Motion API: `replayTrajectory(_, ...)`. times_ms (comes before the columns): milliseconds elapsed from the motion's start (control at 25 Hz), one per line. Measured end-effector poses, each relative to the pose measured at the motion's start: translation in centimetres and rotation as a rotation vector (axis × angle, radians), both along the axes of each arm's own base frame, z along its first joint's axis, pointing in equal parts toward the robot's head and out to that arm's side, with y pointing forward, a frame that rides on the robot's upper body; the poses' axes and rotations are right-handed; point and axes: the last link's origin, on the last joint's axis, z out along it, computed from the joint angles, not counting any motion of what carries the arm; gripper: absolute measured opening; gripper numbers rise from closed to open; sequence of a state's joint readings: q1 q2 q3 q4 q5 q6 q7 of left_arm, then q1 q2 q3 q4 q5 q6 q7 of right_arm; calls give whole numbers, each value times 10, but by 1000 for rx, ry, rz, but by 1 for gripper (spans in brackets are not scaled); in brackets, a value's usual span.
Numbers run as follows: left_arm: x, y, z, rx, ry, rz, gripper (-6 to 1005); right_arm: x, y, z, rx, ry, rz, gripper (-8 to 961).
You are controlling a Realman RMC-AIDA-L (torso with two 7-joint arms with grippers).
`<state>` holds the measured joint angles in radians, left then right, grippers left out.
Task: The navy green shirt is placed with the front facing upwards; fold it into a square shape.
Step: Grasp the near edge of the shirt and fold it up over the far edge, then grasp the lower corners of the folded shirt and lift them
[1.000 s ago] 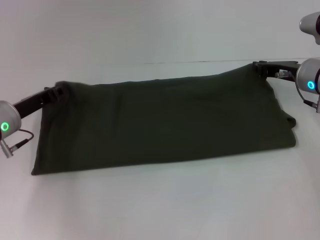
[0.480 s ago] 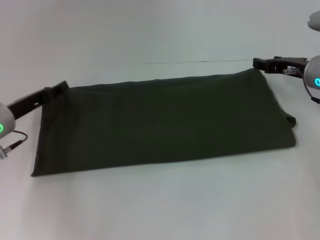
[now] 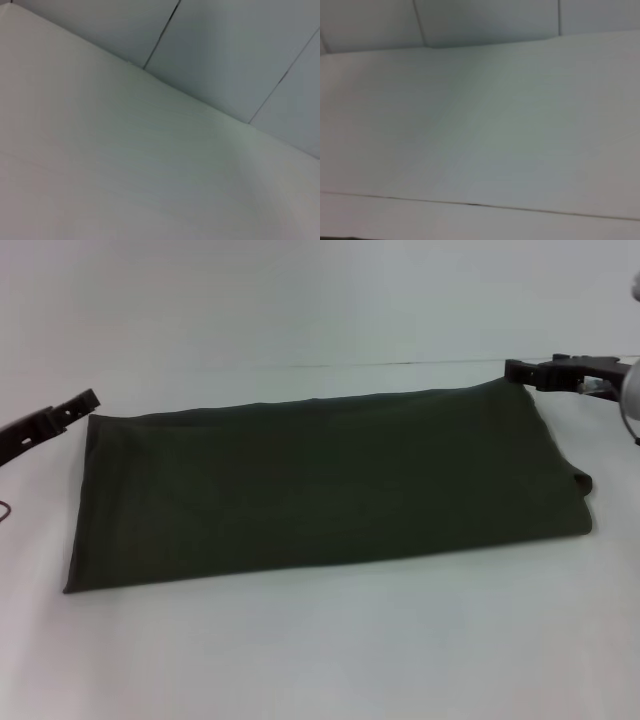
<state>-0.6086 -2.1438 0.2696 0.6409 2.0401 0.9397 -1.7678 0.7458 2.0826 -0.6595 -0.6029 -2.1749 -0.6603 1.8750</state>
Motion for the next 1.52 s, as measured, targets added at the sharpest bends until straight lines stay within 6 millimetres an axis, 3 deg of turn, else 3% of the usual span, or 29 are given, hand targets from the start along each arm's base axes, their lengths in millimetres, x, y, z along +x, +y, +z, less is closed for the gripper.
replayTrajectory(280,0,-31,29,-121,-15,-135,834,9,-30,25,-35,46,93,777)
replayTrajectory(600,-11,-60,21,-332,60,-114,828,13,-68,30,-51,144,272,774)
replayTrajectory(1000,-16,-71,6,-520,137,-65,827,17,-76,25,-73,154,281,772)
replayTrajectory(1520,-28,-80,7,-519,162,-17,828,16,-75,19,-85,161,279,768)
